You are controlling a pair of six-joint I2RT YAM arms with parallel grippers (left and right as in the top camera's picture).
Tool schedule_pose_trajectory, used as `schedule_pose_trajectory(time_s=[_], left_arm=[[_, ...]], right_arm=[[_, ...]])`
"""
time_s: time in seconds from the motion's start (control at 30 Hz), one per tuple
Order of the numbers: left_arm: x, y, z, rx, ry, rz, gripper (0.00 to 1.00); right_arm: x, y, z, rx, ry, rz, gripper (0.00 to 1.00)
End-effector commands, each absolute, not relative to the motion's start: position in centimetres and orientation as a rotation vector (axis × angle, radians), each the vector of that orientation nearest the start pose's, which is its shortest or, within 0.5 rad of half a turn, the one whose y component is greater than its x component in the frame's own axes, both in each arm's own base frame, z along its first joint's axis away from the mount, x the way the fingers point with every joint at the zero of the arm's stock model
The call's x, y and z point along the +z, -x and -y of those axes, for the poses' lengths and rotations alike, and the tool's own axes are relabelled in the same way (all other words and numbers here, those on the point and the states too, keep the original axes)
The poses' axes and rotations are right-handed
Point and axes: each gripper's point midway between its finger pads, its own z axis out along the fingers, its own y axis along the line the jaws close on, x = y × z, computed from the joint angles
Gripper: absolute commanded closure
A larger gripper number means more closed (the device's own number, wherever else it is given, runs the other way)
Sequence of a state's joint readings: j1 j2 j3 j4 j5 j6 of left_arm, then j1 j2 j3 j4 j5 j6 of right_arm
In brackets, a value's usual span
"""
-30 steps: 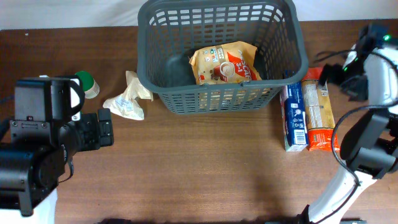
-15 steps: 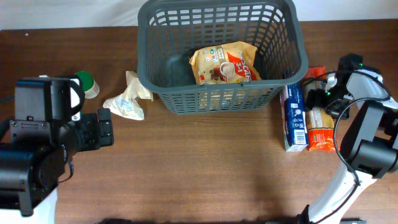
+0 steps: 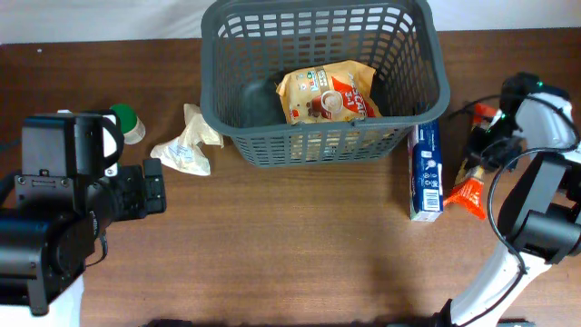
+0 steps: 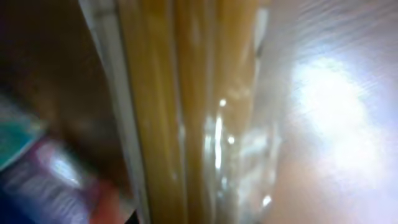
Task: Pack container
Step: 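Grasp the orange-and-tan pasta packet with the right gripper, then lower the pasta packet into the basket and open the right gripper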
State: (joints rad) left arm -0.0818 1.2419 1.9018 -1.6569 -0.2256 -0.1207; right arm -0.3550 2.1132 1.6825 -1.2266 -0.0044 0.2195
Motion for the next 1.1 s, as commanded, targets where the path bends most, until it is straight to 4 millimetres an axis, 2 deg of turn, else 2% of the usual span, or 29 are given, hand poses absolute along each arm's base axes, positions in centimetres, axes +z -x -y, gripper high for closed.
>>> schedule_pose_trajectory(time_s=[0.0,0.1,0.17,0.23,0.33,0.43,0.57,0.67,0.87,1.0,1.07], left_arm=[[35.7,-22.6,-2.3,0.224,0.143,-2.543,0.01],[35.7,-22.6,-2.3,0.224,0.142,-2.543,0.01],[35.7,-22.6,-2.3,0.224,0.142,-2.543,0.01],[35.7,-22.6,-2.3,0.224,0.143,-2.543,0.01],[35.7,-22.6,-2.3,0.224,0.143,-2.543,0.01],[35.7,-22.6,-2.3,0.224,0.143,-2.543,0.01],[35.7,-22.6,-2.3,0.224,0.142,-2.543,0.01],[35.7,-22.6,-2.3,0.224,0.143,-2.543,0.01],[35.7,-22.6,-2.3,0.224,0.143,-2.543,0.01],[35.7,-22.6,-2.3,0.224,0.143,-2.543,0.01],[35.7,-22.6,-2.3,0.224,0.143,-2.543,0.01]], right_arm=[[19.7,-41.1,13.5,0.051,-0.821,-2.708,0.96],[29.5,-42.4,10.5,0.110,-0.531,-2.512,0.96],[35.4,-42.3,7.9,0.105,-0.358,-2.381,0.96],[40.5,-41.5,4.8,0.097,-0.185,-2.266,0.96],[45.8,-39.5,-0.9,0.099,0.091,-2.124,0.96],[48.3,-37.4,-6.7,0.088,0.412,-2.016,0.96],[47.9,-36.1,-12.6,-0.009,0.858,-1.883,0.96],[46.2,-36.9,-14.8,-0.095,1.105,-1.803,0.96],[41.3,-42.7,-17.0,-0.179,1.323,-1.755,0.96],[36.4,-46.4,-18.3,-0.211,1.452,-1.764,0.96],[33.6,-48.2,-18.1,-0.243,1.470,-1.824,0.96]])
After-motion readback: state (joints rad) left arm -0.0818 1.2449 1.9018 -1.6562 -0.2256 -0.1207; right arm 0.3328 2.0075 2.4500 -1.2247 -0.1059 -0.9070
